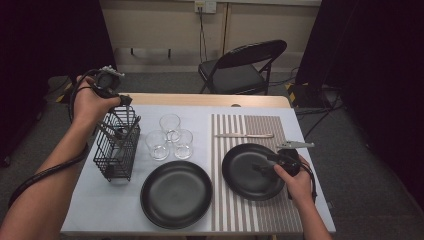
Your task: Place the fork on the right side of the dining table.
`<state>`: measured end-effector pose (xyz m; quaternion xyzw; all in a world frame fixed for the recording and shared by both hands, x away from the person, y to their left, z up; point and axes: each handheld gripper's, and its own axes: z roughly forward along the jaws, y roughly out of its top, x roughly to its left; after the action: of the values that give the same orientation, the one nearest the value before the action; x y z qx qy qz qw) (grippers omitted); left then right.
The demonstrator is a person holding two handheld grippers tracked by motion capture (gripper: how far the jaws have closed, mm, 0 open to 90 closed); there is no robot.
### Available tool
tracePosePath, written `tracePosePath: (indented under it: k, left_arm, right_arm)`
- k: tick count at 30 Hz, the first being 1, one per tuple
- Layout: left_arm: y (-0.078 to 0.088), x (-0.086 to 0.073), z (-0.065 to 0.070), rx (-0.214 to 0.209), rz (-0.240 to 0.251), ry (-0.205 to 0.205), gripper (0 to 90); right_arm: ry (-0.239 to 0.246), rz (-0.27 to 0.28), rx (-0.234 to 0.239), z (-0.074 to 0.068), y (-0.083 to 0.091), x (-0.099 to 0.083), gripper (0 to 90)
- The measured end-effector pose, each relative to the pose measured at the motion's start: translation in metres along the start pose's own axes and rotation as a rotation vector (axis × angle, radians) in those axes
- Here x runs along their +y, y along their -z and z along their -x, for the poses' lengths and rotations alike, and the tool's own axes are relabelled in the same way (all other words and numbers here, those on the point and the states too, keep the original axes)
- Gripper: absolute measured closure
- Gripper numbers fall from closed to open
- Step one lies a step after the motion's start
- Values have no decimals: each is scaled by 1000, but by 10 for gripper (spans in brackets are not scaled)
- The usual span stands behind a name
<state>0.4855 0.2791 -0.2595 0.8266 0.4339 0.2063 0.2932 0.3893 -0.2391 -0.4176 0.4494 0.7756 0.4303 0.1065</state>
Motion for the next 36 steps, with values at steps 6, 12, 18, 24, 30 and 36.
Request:
tracePosePath:
  k: [6, 12, 18, 24, 30, 36]
  left_arm:
    - [12, 4, -1, -13, 13, 9, 869]
    - [22, 6, -3, -14, 20, 13, 870]
    - [29, 8, -5, -24, 30, 21, 870]
    - [36, 12, -4, -23, 36, 16, 870]
    - [43, 16, -4, -21, 44, 10, 870]
    - [55, 22, -4, -20, 52, 15, 870]
  right_arm:
    - [2, -10, 4, -2, -3, -1, 186]
    - [8, -15, 8, -5, -4, -2, 186]
    - [11, -17, 9, -7, -5, -2, 187]
    - [11, -16, 8, -7, -5, -1, 187]
    - [15, -13, 5, -6, -3, -1, 187]
    - [14, -10, 8, -7, -2, 0, 187]
